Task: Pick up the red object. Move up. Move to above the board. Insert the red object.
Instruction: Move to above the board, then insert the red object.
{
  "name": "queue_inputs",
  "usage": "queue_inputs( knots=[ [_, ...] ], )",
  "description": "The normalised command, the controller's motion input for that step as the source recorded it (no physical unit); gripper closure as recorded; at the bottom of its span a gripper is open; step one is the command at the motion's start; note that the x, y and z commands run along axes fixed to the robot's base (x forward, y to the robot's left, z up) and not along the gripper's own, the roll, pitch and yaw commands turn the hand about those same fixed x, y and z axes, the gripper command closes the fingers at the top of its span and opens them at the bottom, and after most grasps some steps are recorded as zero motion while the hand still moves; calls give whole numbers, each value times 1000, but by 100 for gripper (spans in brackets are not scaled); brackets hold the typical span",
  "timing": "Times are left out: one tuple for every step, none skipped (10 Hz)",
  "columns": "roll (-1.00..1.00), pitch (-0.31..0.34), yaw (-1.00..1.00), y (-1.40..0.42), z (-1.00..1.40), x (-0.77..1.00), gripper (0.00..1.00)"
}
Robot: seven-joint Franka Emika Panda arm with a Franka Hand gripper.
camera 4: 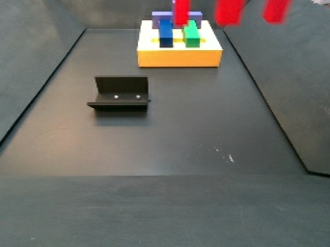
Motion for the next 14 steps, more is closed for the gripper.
queue_inputs(
  knots=[
    [-23,22,6,-1400,140,236,100],
    [-10,34,5,-1400,148,239,100],
    [-4,53,12,-1400,154,243,100],
    [-32,74,5,-1400,158,251,100],
    [2,110,3,-1400,159,270,100],
    [0,136,9,-1400,163,287,100],
    [-2,163,4,-1400,175,321,100],
    [2,164,8,-1400,180,346,100],
    [34,162,4,-869,123,246,100],
    [37,155,3,-608,92,202,100],
    [44,110,11,-236,46,104,100],
    [0,10,0,63,0,0,100],
    [111,29,0,143,-186,0,100],
    [259,61,0,69,-234,-26,100]
  ],
)
